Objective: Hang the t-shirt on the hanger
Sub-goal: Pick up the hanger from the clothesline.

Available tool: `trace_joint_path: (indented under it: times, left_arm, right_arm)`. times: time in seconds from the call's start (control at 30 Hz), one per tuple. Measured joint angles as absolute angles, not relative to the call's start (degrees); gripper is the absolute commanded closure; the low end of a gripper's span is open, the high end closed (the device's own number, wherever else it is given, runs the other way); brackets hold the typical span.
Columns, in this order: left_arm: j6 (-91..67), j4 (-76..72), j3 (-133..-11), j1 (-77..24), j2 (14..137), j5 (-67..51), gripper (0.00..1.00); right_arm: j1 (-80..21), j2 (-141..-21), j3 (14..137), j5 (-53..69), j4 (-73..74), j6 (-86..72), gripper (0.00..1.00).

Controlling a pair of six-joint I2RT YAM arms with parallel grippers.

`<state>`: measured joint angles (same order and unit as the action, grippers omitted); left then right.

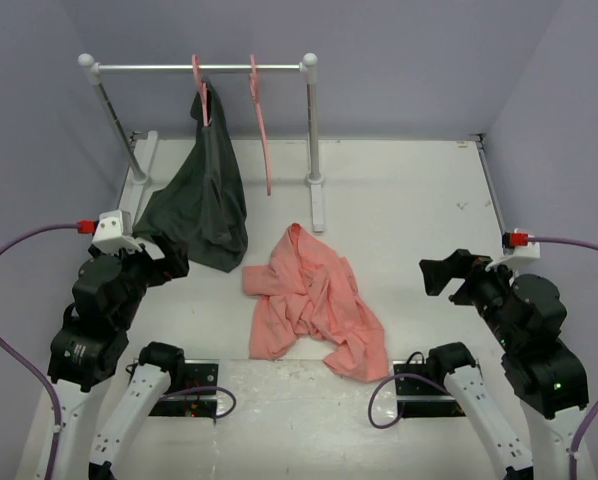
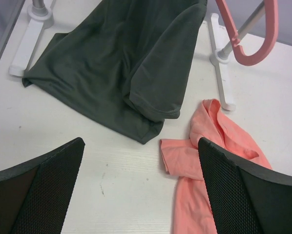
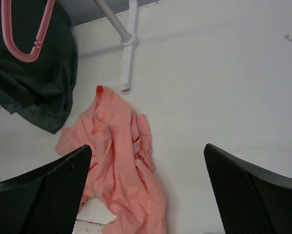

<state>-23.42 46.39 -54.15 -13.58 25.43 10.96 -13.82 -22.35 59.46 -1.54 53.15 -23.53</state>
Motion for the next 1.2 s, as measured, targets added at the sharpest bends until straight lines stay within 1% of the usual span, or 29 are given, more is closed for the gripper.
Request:
trace_joint_path:
  times: [0.27, 0.47, 0.57, 0.67, 0.73, 0.8, 0.87, 0.9, 0.97, 1.13, 1.17, 1.2]
  left_arm:
    - [-23.36, 46.57, -55.92, -13.58, 25.36, 8.41, 0.00]
    - [-22.96, 45.95, -64.78, -13.58, 31.66, 1.92, 0.00]
    - [-22.92, 45.43, -72.83, -13.58, 38.58, -3.16, 0.00]
    - [-22.87, 43.60, -83.97, -13.75, 49.49, -7.91, 0.01]
    - [-22.65, 41.43, -90.13, -14.63, 56.30, -9.17, 0.01]
    - [-21.76, 41.91, -95.74, -17.23, 63.26, -7.95, 0.01]
    - [-20.65, 41.58, -101.60, -19.70, 70.60, -6.09, 0.06]
    - [-20.07, 41.27, -104.00, -20.61, 74.07, -5.28, 0.06]
    - [-19.31, 41.56, -107.28, -21.38, 80.83, -2.83, 0.12]
    - [-18.15, 43.11, -108.97, -21.58, 94.27, 4.80, 0.22]
    - [-17.81, 43.35, -108.77, -21.58, 96.42, 6.00, 0.30]
    - [-17.50, 43.37, -108.28, -21.58, 98.04, 6.88, 0.33]
  right_arm:
    - [-13.82, -21.19, 59.23, -1.54, 52.80, -23.57, 0.01]
    - [-13.82, -21.26, 58.84, -1.24, 52.56, -23.63, 0.01]
    - [-13.82, -21.31, 58.70, 0.06, 51.79, -23.84, 0.01]
    - [-13.82, -21.61, 58.64, 1.34, 50.94, -24.01, 0.01]
    - [-13.82, -22.16, 58.54, 2.17, 50.26, -24.03, 0.01]
    - [-13.82, -22.95, 58.14, 2.92, 49.31, -24.03, 0.01]
    - [-13.80, -23.80, 57.24, 3.77, 48.52, -24.01, 0.01]
    - [-13.80, -24.29, 56.77, 4.03, 48.31, -24.01, 0.01]
    - [-13.80, -25.19, 55.93, 4.41, 48.12, -24.01, 0.01]
    - [-13.80, -25.95, 55.07, 5.89, 47.50, -23.99, 0.01]
    - [-13.80, -25.93, 55.00, 6.45, 47.25, -23.97, 0.01]
    - [-13.80, -25.88, 54.87, 7.19, 46.85, -23.97, 0.01]
